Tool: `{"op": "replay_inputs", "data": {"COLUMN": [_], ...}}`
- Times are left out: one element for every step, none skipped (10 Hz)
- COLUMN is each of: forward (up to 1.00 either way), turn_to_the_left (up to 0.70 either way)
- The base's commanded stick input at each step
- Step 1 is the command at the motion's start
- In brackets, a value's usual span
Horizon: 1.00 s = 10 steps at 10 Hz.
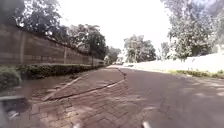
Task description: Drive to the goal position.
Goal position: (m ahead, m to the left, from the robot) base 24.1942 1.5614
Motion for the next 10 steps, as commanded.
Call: {"op": "replay_inputs", "data": {"forward": [0.70,0.70,0.70,0.70,0.70,0.70,0.70,0.70,0.70,0.70], "turn_to_the_left": [0.00,0.00,0.00,0.00,0.00,0.00,0.00,0.00,0.00,-0.06]}}
